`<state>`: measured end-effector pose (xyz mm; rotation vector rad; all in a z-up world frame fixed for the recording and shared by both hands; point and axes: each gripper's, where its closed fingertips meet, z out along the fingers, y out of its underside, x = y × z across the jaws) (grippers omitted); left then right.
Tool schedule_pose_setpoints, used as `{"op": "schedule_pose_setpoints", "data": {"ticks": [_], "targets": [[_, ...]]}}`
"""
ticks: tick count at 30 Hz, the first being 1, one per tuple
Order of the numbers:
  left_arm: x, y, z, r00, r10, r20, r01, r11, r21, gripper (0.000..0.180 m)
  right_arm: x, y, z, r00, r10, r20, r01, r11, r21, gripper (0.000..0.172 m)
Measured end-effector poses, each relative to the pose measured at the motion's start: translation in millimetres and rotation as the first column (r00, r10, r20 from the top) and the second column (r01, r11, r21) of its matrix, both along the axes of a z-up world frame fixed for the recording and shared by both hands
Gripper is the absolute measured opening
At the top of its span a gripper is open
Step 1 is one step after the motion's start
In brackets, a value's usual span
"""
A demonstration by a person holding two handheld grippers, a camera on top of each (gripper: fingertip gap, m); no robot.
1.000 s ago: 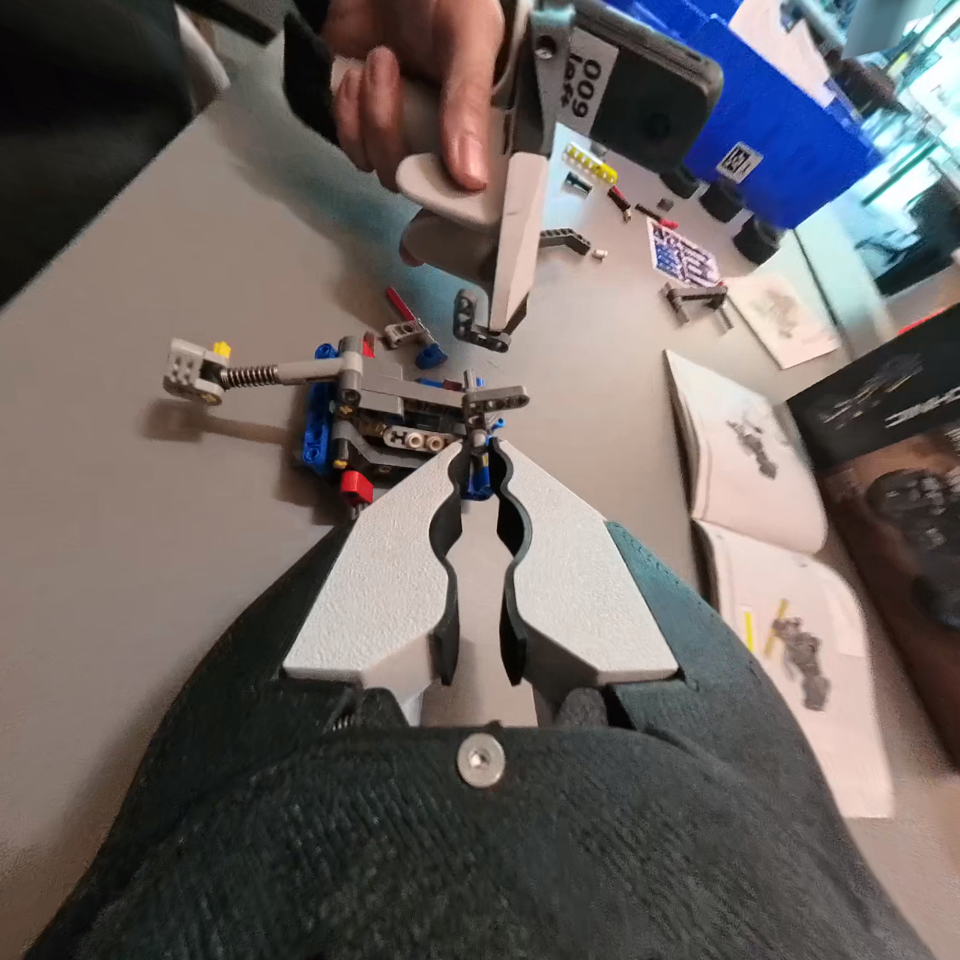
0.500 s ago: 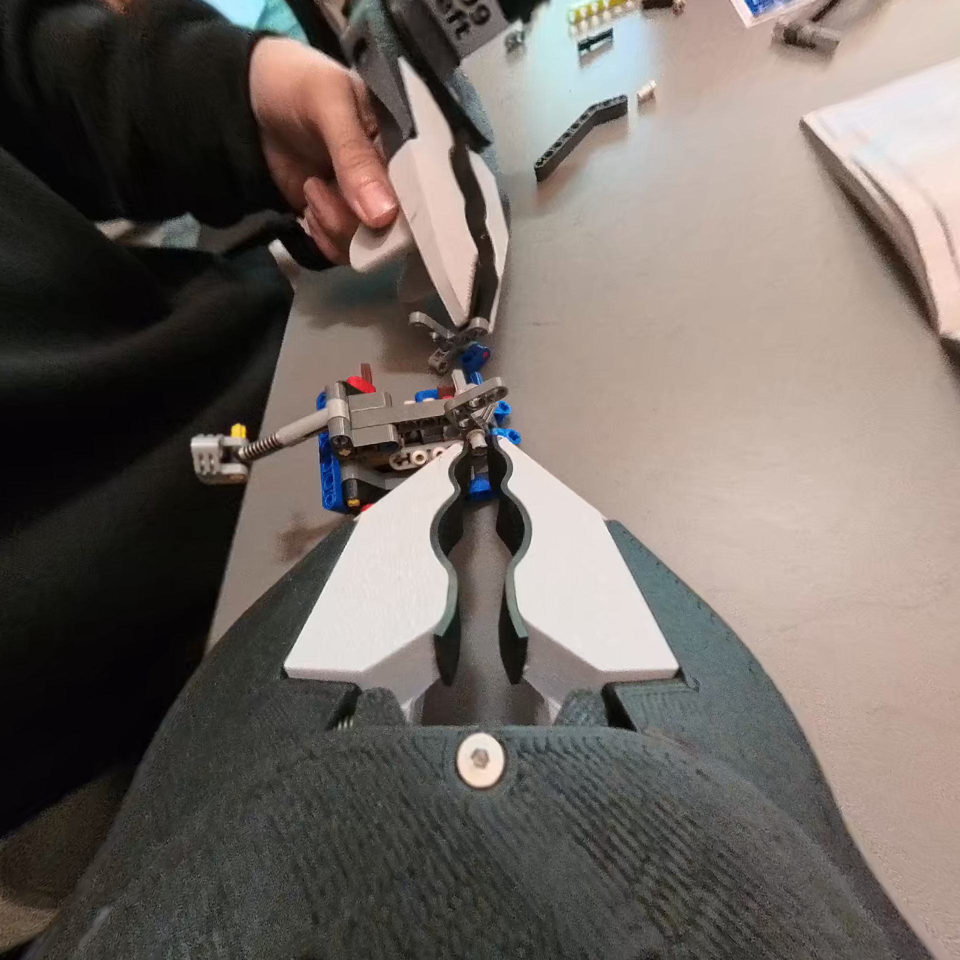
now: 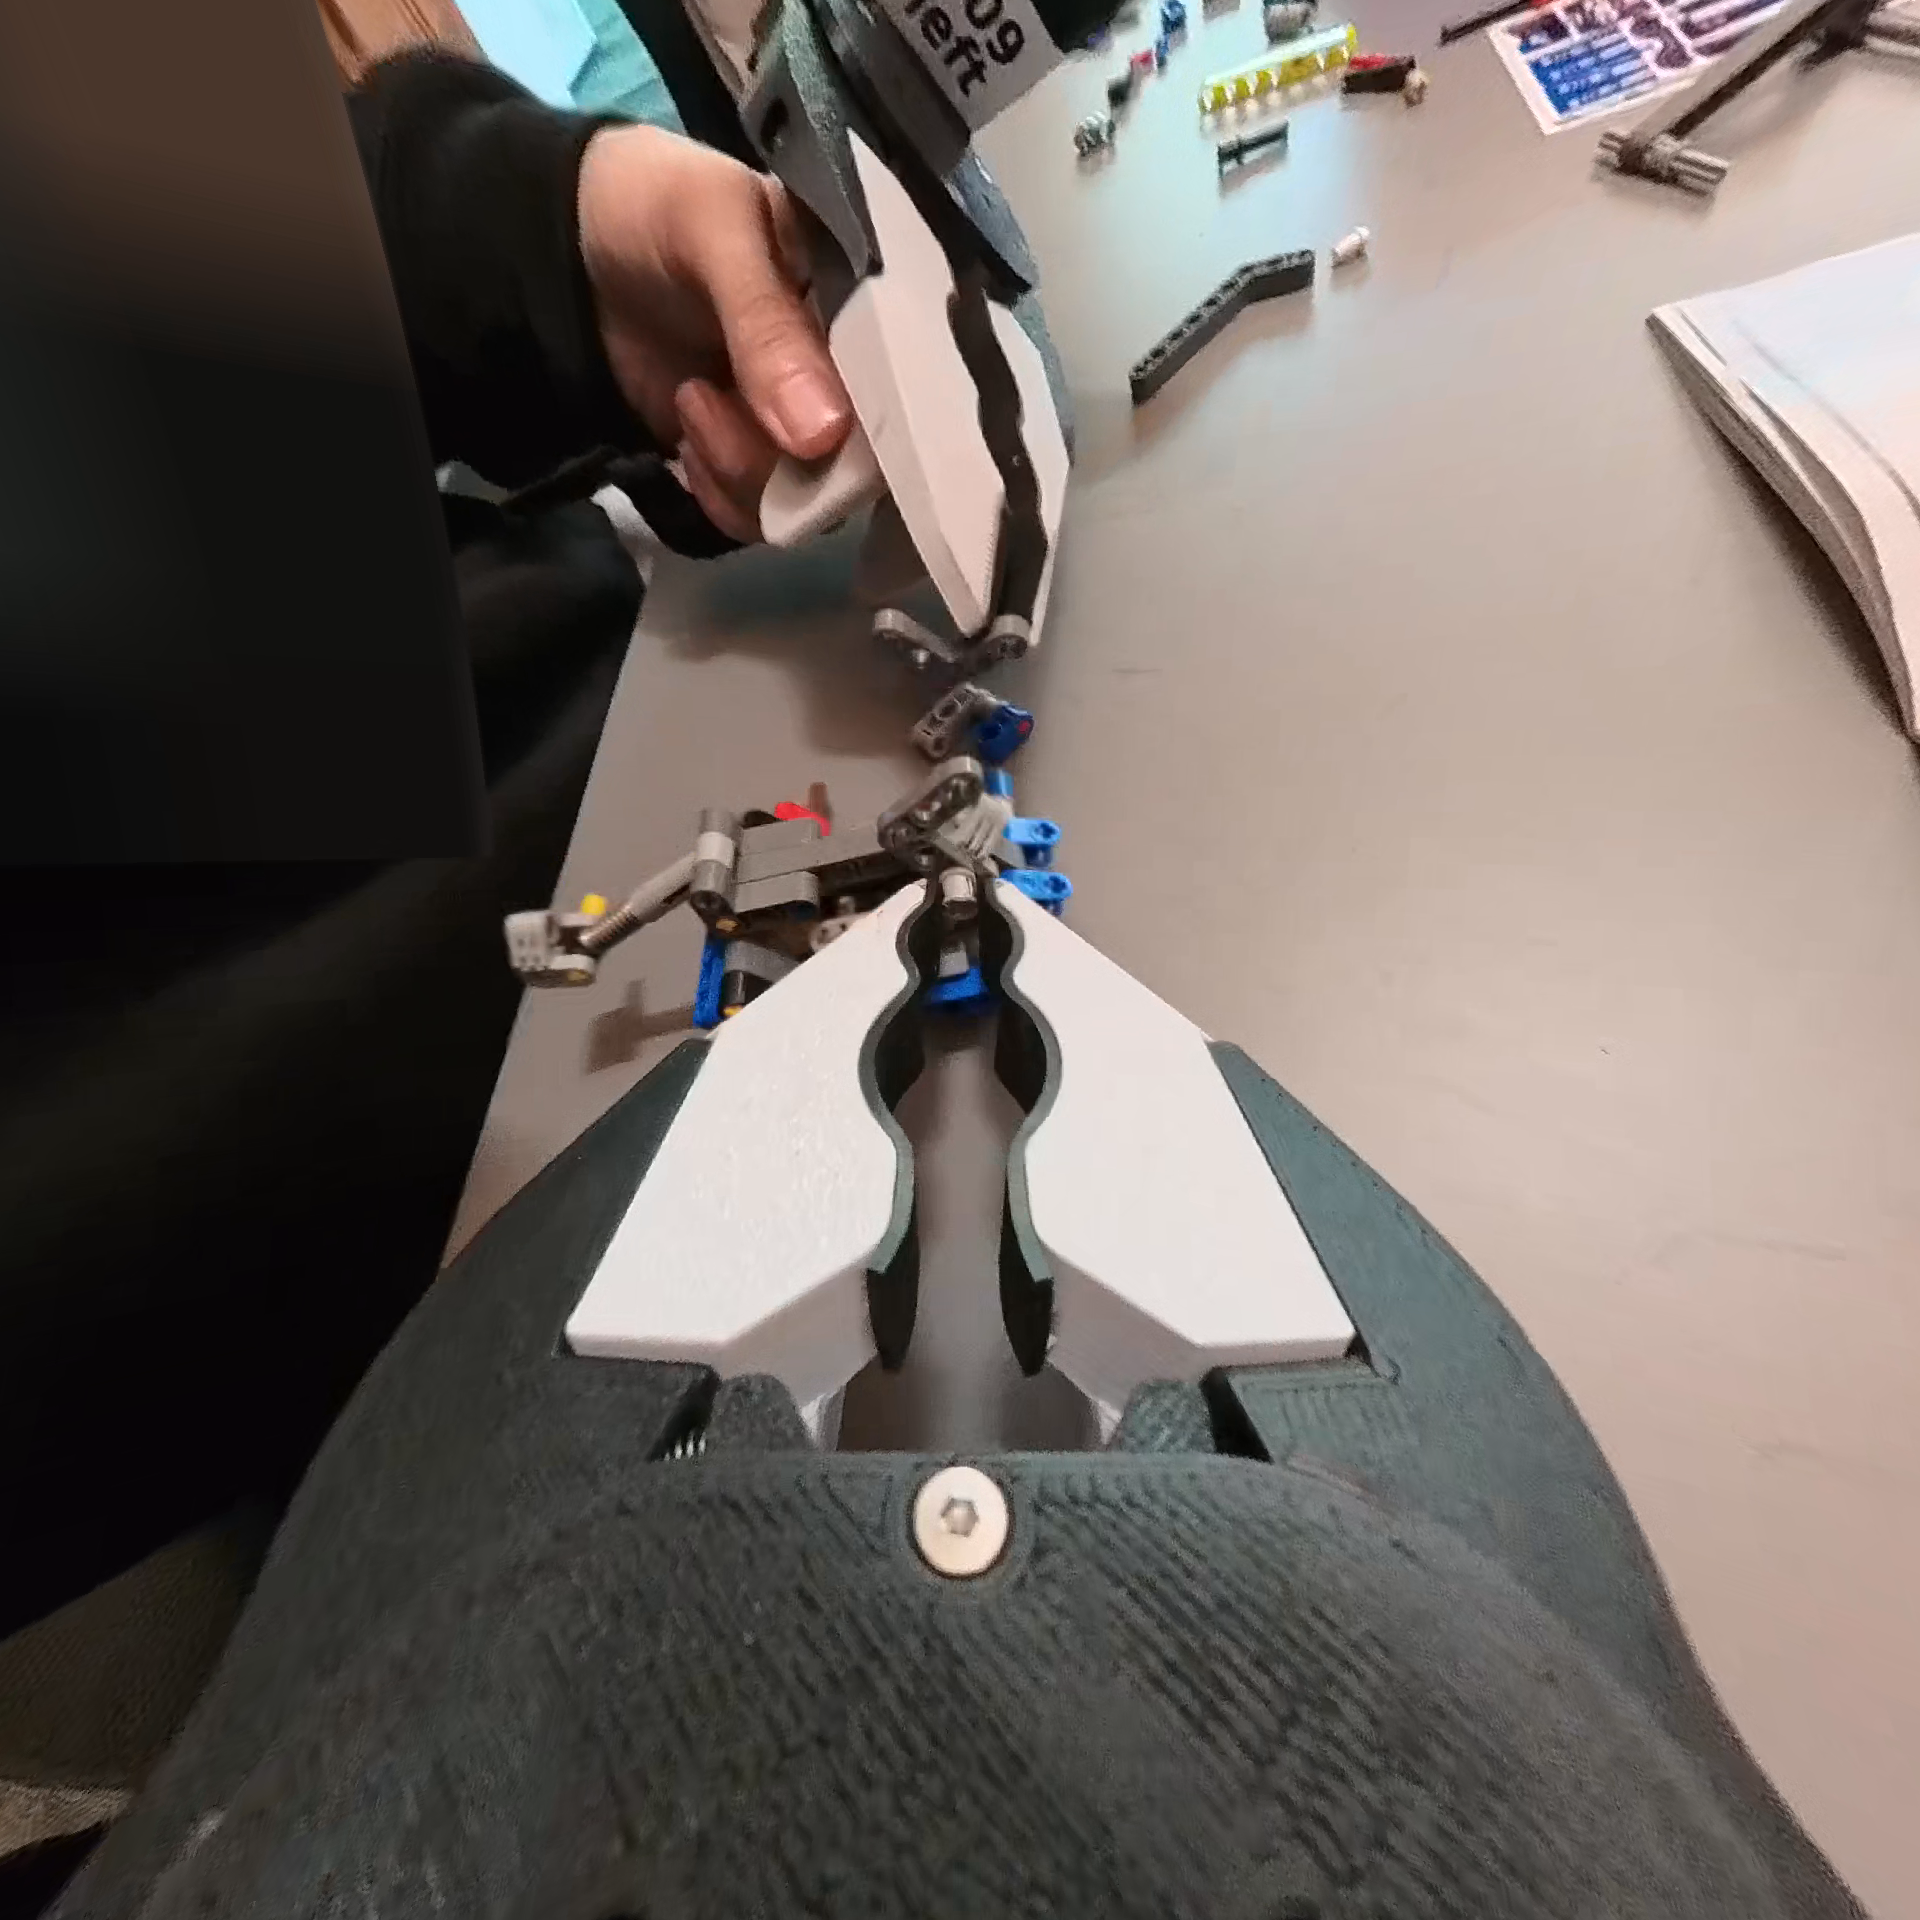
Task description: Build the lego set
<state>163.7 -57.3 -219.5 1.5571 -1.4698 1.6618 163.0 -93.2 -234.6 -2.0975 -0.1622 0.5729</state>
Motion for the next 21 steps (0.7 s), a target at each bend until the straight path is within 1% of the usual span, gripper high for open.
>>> {"op": "schedule_pose_setpoints", "data": {"ticks": [3,5,7,8,10,12,13,15,17,21], "targets": [[-1.4,1.7,2.7,1.000,0.006,0.015,-0.006,1.000,-0.002,0.003,-1.4,-2.9,8.9,0.999,0.042,0.021,-0.043,0.998,0.047,0.005],[-2.3,3.2,4.7,1.000,0.013,0.022,-0.013,1.000,-0.008,0.003,0.4,-3.0,17.6,0.995,0.056,0.088,-0.065,0.992,0.108,0.015],[-2.9,5.0,7.2,0.999,0.018,0.032,-0.018,1.000,-0.012,0.003,-1.9,-2.8,33.2,0.982,0.068,0.174,-0.104,0.972,0.211,0.021],[-3.2,5.6,8.5,0.999,0.021,0.038,-0.021,1.000,-0.013,0.003,-5.2,-4.3,38.9,0.969,0.081,0.233,-0.141,0.957,0.253,0.021],[-4.4,6.5,10.2,0.999,0.023,0.047,-0.022,1.000,-0.012,0.003,-8.6,-4.8,41.3,0.923,0.081,0.377,-0.203,0.933,0.297,0.025],[-5.5,6.9,10.3,0.999,0.023,0.049,-0.023,1.000,-0.011,0.003,-4.2,0.6,36.0,0.864,0.029,0.502,-0.212,0.926,0.311,0.031],[-6.0,6.9,10.5,0.999,0.023,0.049,-0.023,1.000,-0.013,0.003,-5.1,1.6,31.1,0.847,0.036,0.531,-0.228,0.926,0.301,0.033],[-6.4,6.4,11.0,0.998,0.024,0.051,-0.023,1.000,-0.016,0.003,-5.3,4.6,25.2,0.841,0.035,0.541,-0.230,0.927,0.297,0.033],[-6.6,5.5,11.5,0.998,0.022,0.055,-0.022,1.000,-0.017,0.003,-7.9,5.6,20.5,0.854,0.054,0.517,-0.239,0.924,0.298,0.031],[-6.7,3.7,11.4,0.998,0.020,0.057,-0.019,1.000,-0.021,0.003,-4.6,10.2,13.3,0.854,0.039,0.518,-0.219,0.932,0.290,0.035]]}}
